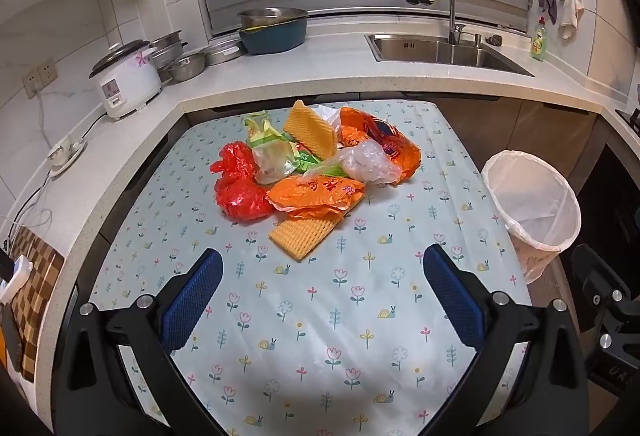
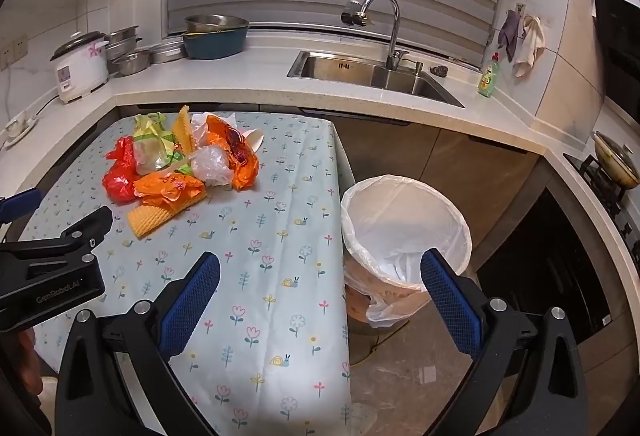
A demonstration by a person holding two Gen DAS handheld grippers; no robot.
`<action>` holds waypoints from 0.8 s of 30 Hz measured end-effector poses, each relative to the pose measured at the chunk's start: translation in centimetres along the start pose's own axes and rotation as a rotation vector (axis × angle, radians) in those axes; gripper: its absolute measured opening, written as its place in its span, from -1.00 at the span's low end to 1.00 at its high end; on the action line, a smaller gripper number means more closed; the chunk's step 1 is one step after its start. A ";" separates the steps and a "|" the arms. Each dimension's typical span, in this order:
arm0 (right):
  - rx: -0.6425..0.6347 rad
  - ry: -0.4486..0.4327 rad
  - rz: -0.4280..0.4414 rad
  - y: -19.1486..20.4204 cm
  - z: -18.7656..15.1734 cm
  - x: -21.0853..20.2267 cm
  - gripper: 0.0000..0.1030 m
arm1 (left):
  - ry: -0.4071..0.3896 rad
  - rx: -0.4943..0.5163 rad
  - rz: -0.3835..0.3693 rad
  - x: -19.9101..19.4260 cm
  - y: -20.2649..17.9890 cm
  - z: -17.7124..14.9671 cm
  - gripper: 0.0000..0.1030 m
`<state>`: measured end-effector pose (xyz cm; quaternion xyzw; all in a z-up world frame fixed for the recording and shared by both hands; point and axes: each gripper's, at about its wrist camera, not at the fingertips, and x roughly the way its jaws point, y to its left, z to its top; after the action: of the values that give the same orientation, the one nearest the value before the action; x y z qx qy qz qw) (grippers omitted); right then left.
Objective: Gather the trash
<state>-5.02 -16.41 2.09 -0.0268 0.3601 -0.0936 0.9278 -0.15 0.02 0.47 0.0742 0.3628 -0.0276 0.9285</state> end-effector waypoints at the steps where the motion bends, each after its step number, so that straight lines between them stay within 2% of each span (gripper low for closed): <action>1: 0.001 -0.001 0.001 0.0 0.0 0.0 0.87 | -0.002 0.001 0.001 0.0 0.0 0.0 0.86; 24: 0.006 -0.013 0.009 -0.4 -0.2 0.0 0.87 | -0.021 0.002 0.004 -0.4 -0.2 0.3 0.86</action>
<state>-5.20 -16.77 2.00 -0.0231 0.3539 -0.0901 0.9306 -0.33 -0.24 0.93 0.0758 0.3527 -0.0267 0.9323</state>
